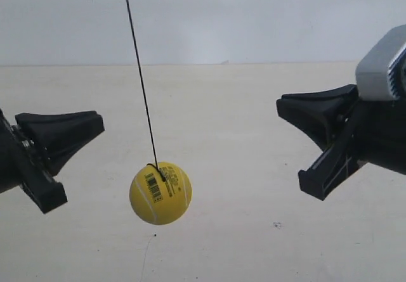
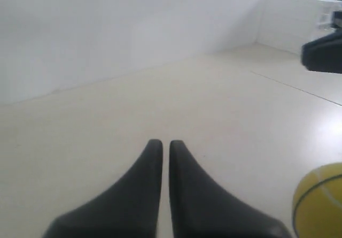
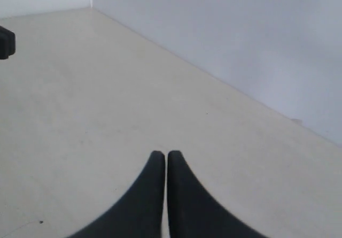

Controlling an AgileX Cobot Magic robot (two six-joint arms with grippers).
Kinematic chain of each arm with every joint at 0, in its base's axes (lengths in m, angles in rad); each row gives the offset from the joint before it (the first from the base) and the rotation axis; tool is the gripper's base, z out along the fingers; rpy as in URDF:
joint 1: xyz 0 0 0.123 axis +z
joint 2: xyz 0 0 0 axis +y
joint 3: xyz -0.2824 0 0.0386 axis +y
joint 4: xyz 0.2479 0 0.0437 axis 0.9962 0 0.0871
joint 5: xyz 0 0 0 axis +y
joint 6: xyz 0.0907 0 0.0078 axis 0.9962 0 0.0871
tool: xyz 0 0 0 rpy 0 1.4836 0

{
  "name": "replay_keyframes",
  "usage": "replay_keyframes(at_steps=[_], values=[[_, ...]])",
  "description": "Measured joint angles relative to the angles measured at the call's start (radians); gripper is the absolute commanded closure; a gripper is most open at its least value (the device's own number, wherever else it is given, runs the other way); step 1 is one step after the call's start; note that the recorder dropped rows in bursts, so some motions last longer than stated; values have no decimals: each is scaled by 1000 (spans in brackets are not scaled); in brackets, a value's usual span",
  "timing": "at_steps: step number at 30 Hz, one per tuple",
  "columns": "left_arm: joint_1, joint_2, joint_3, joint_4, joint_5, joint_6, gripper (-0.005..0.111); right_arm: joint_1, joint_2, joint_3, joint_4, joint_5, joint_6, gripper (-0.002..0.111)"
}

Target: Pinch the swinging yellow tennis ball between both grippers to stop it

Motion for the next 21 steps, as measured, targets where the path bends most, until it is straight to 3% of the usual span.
replay_keyframes(at_steps=[10, 21], values=[[0, -204, 0, -297, 283, -6, 102, 0, -148, 0, 126, 100, -6, 108], [0, -484, 0, -333, 429, -16, 102, 0, -353, 0, 168, 187, 24, 108]])
